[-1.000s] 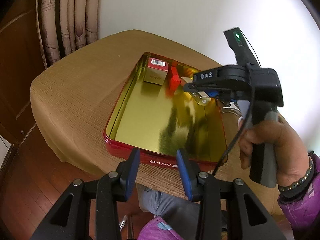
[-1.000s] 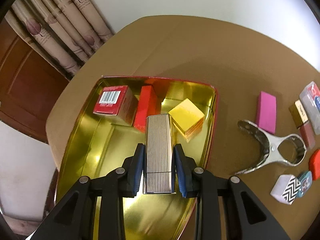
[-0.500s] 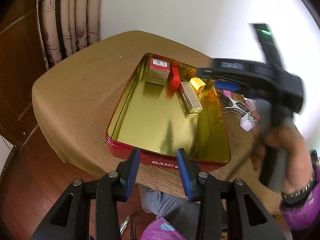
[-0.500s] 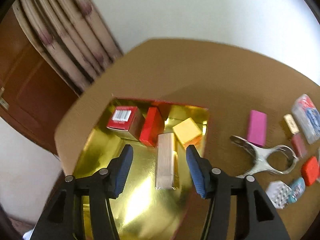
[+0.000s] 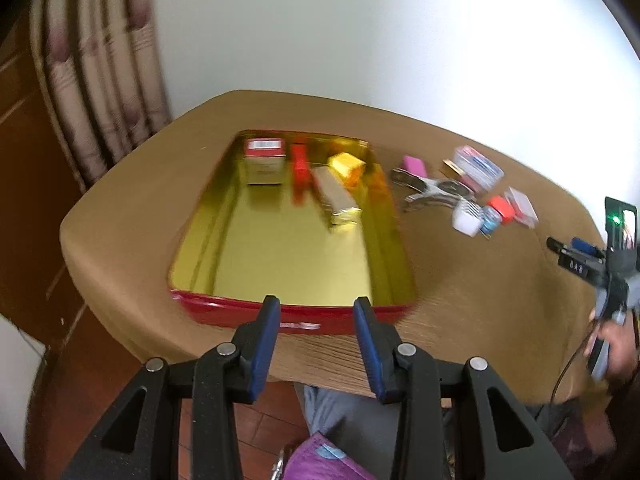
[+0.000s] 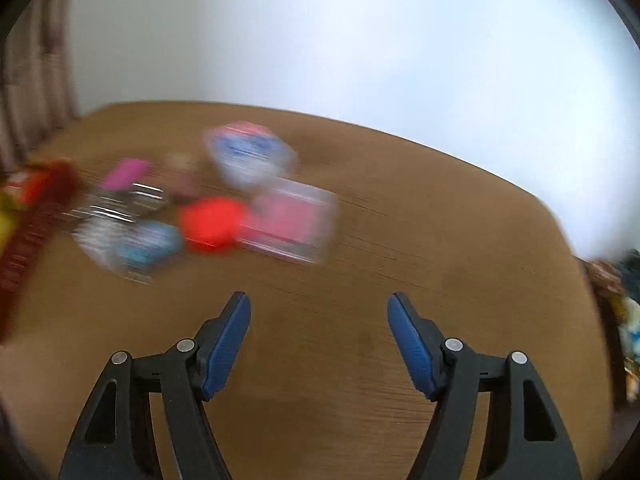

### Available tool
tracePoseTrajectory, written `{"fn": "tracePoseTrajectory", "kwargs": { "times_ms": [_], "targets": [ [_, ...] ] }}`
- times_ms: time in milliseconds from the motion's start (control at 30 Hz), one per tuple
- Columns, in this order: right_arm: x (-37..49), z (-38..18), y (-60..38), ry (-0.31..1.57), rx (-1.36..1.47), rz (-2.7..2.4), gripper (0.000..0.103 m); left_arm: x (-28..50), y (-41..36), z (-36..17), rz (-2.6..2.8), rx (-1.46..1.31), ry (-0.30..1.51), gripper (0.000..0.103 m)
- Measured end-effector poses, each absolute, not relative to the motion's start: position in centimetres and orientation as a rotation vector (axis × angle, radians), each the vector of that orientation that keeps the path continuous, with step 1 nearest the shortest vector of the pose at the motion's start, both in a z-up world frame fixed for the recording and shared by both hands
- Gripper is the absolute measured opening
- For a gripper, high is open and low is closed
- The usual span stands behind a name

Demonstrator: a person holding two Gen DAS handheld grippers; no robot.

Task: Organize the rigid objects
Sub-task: 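Grasp the black-white chevron cube with the left tool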

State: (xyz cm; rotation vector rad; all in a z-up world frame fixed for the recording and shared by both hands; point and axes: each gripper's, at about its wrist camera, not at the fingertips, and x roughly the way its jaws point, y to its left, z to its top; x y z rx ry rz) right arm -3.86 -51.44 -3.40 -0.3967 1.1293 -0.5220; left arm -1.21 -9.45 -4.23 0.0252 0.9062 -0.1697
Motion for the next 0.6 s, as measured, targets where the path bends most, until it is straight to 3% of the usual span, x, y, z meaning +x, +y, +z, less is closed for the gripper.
{"fn": "tracePoseTrajectory", "kwargs": {
  "times_ms": [233, 600],
  "targets": [
    [-5.6, -1.7, -58.2, 1.118, -0.141, -0.602, 0.077, -0.4, -15.7, -3.0, -0.343, 0.110, 0.929, 0.039],
    [-6.3, -0.7, -58.2, 1.085, -0.045, -0.506, 0.079, 10.3, -25.3, -5.9, -0.470, 0.076, 1.095, 0.044]
  ]
}}
